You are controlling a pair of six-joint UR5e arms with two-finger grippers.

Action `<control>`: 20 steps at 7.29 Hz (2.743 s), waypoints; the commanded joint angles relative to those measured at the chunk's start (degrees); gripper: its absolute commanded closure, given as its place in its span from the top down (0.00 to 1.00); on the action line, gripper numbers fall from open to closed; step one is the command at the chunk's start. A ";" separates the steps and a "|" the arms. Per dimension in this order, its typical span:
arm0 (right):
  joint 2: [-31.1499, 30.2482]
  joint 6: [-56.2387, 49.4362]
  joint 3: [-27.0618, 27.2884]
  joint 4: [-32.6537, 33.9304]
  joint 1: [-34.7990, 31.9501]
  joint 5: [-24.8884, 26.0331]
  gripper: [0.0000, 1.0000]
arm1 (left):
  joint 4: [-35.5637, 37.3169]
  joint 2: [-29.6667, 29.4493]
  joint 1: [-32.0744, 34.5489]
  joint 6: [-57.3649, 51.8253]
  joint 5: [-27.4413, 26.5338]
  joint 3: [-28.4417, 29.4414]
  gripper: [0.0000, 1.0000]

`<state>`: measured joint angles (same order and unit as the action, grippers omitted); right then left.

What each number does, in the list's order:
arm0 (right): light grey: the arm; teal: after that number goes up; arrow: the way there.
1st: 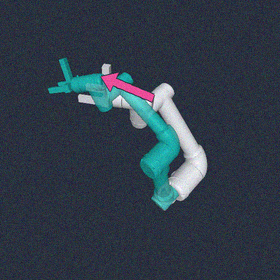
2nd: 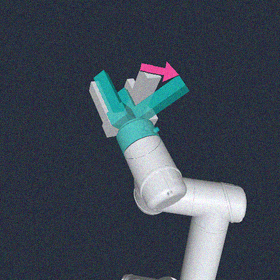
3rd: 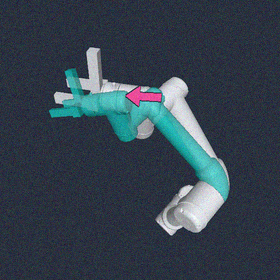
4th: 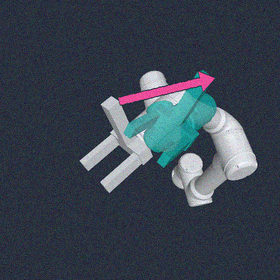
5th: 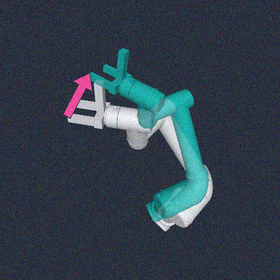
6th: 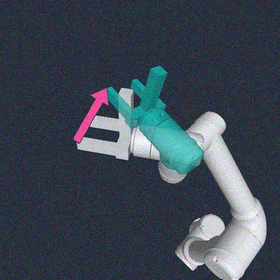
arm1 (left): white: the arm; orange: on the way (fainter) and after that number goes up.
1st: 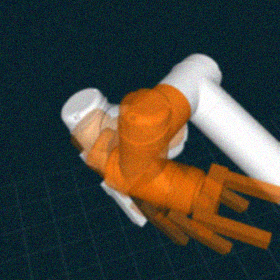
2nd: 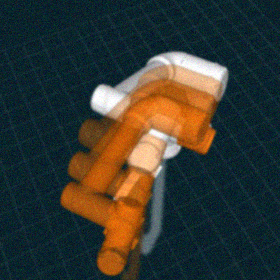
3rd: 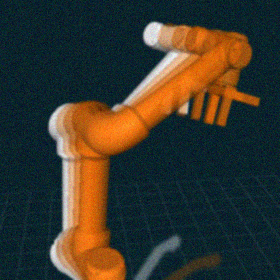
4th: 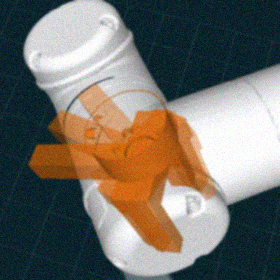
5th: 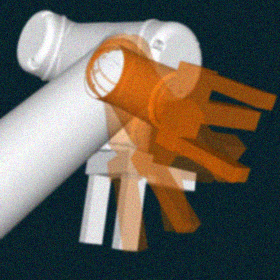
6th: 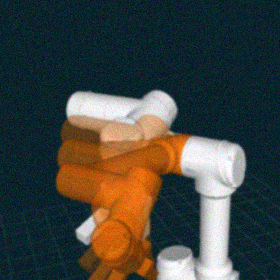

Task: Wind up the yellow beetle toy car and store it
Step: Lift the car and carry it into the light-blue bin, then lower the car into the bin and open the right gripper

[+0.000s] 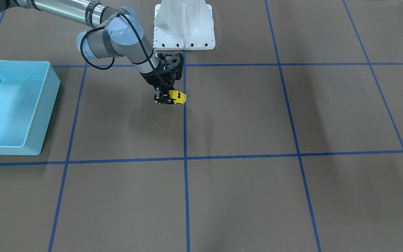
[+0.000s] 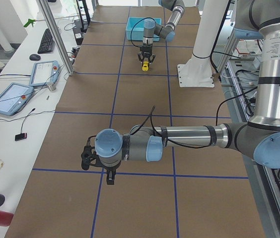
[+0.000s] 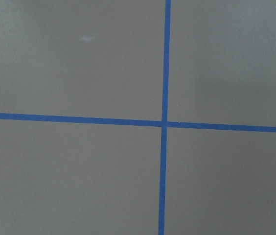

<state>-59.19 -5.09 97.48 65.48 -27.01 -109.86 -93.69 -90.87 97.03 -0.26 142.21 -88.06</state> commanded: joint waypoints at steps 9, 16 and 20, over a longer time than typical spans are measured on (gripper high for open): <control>-43.24 -32.98 22.33 -0.94 -37.64 -35.22 0.00 | -0.09 -0.01 0.00 0.00 0.00 -0.18 1.00; -41.36 -44.13 -2.38 -15.47 -39.52 -34.19 0.00 | -0.09 -0.01 0.00 0.00 0.00 -0.18 1.00; -39.70 -40.96 -3.43 -15.47 -33.82 -30.33 0.00 | -0.09 -0.01 0.00 0.00 0.00 -0.18 1.00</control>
<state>-99.51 -46.79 94.68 50.01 -62.40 -141.29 -93.78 -90.88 97.03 -0.26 142.21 -88.24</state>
